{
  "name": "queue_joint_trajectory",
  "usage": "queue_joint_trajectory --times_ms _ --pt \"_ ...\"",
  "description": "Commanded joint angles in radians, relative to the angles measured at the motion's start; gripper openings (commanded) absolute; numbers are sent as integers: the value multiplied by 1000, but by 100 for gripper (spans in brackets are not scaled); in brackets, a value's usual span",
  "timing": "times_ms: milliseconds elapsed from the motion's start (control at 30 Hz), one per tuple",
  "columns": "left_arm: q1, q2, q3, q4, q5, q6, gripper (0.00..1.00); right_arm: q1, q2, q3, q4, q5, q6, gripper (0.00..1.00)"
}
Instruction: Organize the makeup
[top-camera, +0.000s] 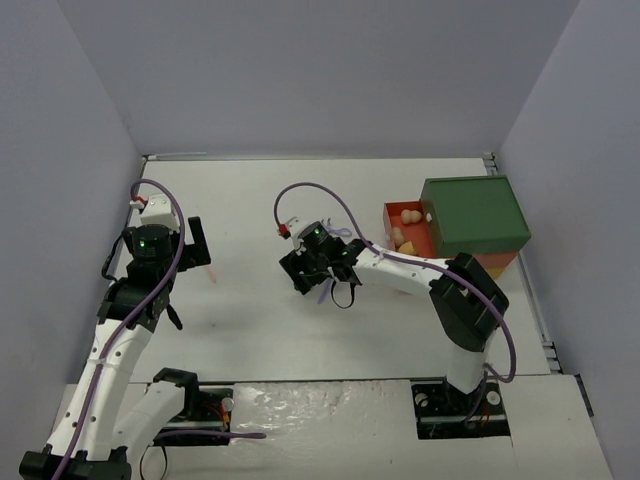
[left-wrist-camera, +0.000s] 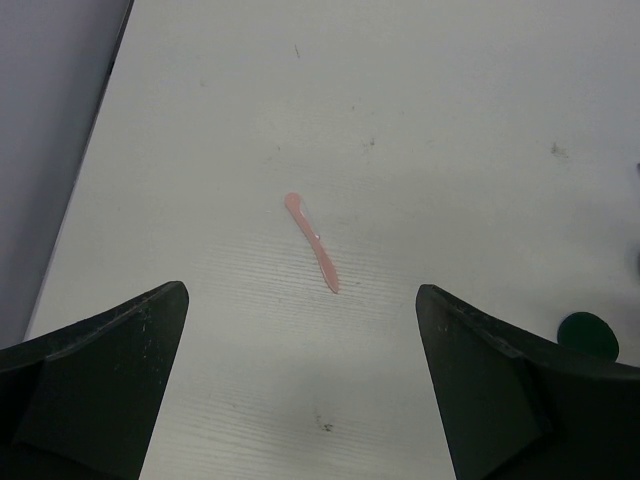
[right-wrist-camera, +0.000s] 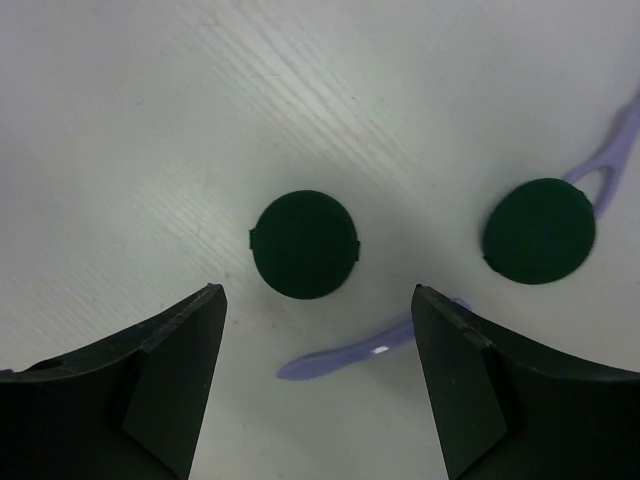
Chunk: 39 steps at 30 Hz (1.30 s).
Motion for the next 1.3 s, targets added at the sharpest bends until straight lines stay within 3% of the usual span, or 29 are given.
queue_joint_trajectory --times_ms 0,167,400,700,900,1000,1100,1267 --pt "9 -6 58 38 -6 -14 97 31 55 52 91 0 16 70" --pt "9 -4 58 38 -8 -13 97 51 115 54 94 50 29 67" --pt "9 -7 59 38 -9 -13 97 61 161 30 118 103 45 55" --pt "9 -6 58 38 -8 -13 97 65 124 12 123 132 41 10" --pt "9 -4 58 38 -10 -13 97 63 -50 5 95 228 27 7" --pt "9 -2 58 38 -8 -14 97 35 -188 0 28 384 14 7" --pt "9 -1 60 38 -7 -13 97 -49 -307 -11 -46 484 28 7" --pt "9 4 60 38 0 -13 97 -233 -449 -84 -100 494 56 8"
